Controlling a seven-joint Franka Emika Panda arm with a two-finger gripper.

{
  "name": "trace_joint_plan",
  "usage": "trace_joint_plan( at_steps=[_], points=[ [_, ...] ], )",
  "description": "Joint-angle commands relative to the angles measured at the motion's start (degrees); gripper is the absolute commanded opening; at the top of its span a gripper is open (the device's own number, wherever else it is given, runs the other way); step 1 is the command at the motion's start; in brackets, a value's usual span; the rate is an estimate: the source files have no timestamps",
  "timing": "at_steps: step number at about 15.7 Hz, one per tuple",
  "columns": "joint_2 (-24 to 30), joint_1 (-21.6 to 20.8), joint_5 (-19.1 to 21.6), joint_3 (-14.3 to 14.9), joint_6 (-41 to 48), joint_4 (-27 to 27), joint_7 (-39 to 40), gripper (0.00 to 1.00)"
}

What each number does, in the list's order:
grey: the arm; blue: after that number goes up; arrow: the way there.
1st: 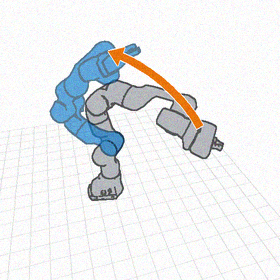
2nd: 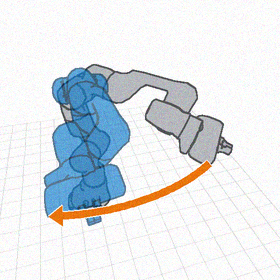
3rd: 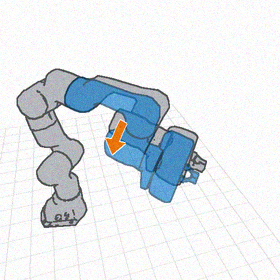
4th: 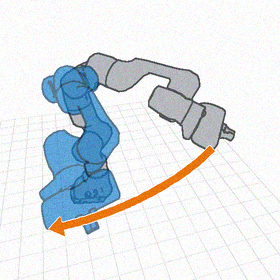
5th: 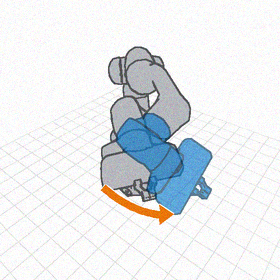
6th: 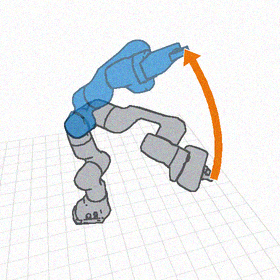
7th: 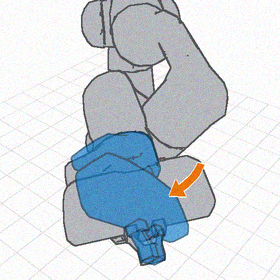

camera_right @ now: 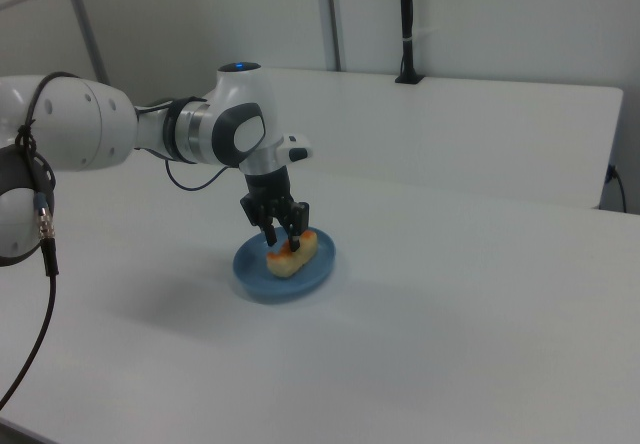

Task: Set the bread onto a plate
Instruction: 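Carry the bread roll over the blue plate and lower it, then open the gripper to release the bread onto the plate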

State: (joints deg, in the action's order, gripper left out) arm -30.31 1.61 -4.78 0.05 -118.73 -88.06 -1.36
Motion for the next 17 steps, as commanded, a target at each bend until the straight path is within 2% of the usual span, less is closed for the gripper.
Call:
trace_joint_plan(
  at_steps=[1,4,7,11,14,17],
  points=[
    [2.2,-0.8,-2.5,0.5,-0.9,-2.0,-3.4,0.90],
    [3.1,-0.8,-2.6,0.5,-0.5,-2.1,-3.9,0.91],
    [7.1,-1.0,-2.5,0.4,3.0,-2.0,-3.9,0.91],
    [15.9,-0.9,-2.2,0.4,10.1,-1.6,-3.7,0.92],
    [22.9,-0.6,-1.9,0.4,16.7,-1.5,-3.6,0.98],
    [28.5,-0.4,-1.7,0.5,24.4,-1.2,-3.3,1.00]
  ],
)
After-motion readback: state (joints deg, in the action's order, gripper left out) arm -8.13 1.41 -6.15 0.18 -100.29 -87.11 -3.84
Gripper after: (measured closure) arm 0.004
